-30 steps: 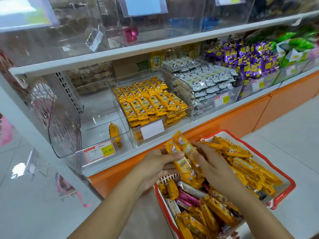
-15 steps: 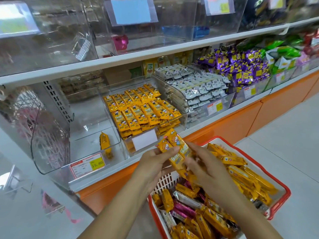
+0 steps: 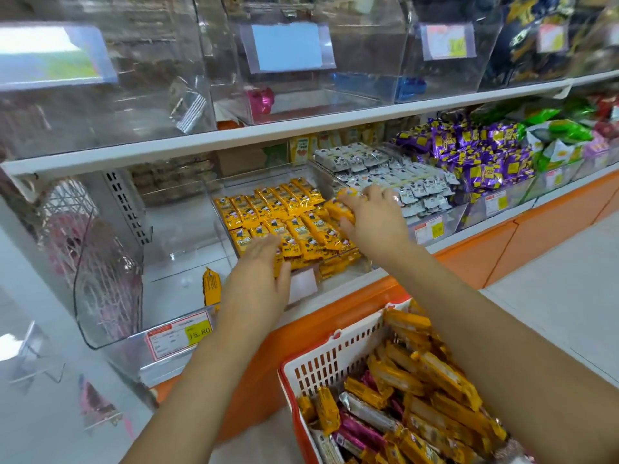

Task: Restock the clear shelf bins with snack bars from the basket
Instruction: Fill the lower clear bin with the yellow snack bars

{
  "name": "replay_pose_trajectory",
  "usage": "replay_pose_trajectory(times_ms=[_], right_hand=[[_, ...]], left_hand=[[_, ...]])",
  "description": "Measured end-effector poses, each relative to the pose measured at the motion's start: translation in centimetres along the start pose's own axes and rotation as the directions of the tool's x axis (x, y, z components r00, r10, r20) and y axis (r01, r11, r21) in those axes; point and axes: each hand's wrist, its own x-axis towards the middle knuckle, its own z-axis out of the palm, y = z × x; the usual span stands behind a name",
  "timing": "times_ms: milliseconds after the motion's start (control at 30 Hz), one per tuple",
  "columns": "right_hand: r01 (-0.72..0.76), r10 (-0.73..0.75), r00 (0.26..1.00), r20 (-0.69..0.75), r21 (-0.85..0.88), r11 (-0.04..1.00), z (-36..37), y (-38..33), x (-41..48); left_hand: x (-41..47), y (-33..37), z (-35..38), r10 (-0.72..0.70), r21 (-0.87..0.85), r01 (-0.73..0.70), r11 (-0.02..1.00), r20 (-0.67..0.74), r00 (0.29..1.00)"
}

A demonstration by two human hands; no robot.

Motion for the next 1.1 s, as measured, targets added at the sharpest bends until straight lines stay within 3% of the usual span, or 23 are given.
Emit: replay_pose_trajectory(times_ms=[100,200,300,400,633,767,867,967,1000,1033,1100], right_hand=[[0.093,-0.071,0.99,0.122,-0.184,0.979,2.3,-0.3,2.0],[0.105,-0.101,0.986,0.133,-0.025,0.994,3.3,-0.7,1.9],[0.067,-0.104,0.976,0.189,0.194,0.979,4.2,-0.9,0.8],[0.084,-0.145,0.966,0.216,0.266,0.96,5.4,-0.2,0.4],[0.309,-0.358,0.923,0.138,0.284,0.907,6.0,1.5,1.9],[0.36,-0.408,0.897,0.172,0.25,0.899,5.0,1.7,2.2],[0.355,-0.389,0.919,0.061,0.298,0.886,4.4,1.3,1.2],[0.403,-0.332,0.91,-0.25,0.338,0.85,3.3,0.8,-1.9],[0.41,-0.32,0.9,-0.296,0.328,0.851,3.1,0.8,-3.3],[0.401,-0.31,0.904,-0.295,0.332,0.854,3.1,1.1,-4.7],[0.341,-0.302,0.94,-0.162,0.356,0.87,3.8,1.7,-8.1]], left_hand=[[0.1,-0.5,1.1,0.164,0.053,-0.171,0.984,0.118,0.979],[0.4,-0.3,1.7,0.239,0.046,-0.247,0.968,0.144,0.96],[0.9,-0.2,2.3,0.257,0.049,-0.27,0.961,0.19,0.948],[1.6,0.1,2.9,0.25,0.075,-0.272,0.959,0.221,0.943],[2.7,0.7,4.1,0.239,0.055,-0.257,0.965,0.216,0.947],[3.0,0.8,4.6,0.231,0.07,-0.246,0.967,0.176,0.957],[2.9,0.7,4.5,0.225,0.062,-0.235,0.97,0.131,0.966],[2.2,0.3,4.1,0.288,-0.005,-0.288,0.958,-0.006,0.958],[1.7,0.2,4.0,0.325,-0.023,-0.327,0.945,-0.062,0.944],[1.1,0.1,4.1,0.355,-0.03,-0.359,0.933,-0.102,0.929],[-0.5,0.2,4.3,0.369,-0.019,-0.371,0.928,-0.078,0.926]])
